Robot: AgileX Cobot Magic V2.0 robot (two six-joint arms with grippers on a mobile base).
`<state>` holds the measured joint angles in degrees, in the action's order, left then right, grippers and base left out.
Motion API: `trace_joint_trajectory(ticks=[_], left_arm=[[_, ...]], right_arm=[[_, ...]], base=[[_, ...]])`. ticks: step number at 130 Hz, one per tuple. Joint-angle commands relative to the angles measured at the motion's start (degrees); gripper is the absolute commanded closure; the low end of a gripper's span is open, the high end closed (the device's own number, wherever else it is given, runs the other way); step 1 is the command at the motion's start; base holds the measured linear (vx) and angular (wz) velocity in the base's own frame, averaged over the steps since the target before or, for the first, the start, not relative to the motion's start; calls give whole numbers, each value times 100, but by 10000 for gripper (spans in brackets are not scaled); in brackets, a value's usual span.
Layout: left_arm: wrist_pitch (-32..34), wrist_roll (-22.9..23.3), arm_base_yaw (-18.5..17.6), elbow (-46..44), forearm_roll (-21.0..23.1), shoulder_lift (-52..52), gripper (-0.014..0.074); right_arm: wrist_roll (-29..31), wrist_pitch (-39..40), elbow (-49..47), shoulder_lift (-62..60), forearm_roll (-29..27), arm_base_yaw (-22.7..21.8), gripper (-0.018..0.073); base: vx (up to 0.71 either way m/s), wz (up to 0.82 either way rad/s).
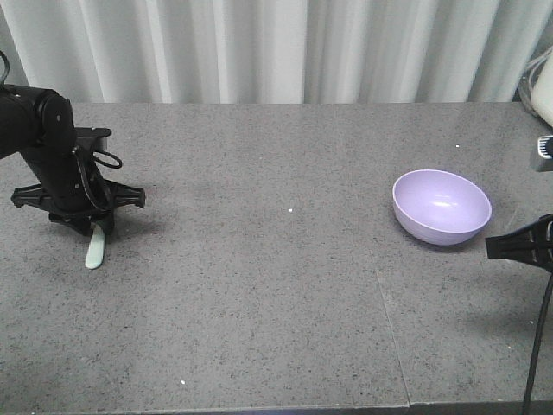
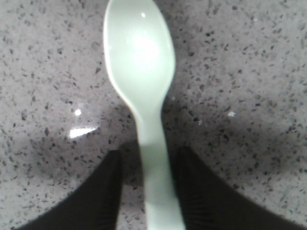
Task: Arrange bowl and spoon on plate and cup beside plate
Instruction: 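Lower the left gripper over the pale green spoon and grasp its handle, then lift the spoon upward with the left gripper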
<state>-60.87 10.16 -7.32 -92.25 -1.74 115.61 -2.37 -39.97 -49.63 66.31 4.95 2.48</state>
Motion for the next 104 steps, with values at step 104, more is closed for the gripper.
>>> trace_joint_trajectory(ticks=[104], left_arm=[[33,-286,-30,-42,174,-1894,605]], right_arm=[[50,252,-190,-95,55,-25,566]], base=[[0,0]])
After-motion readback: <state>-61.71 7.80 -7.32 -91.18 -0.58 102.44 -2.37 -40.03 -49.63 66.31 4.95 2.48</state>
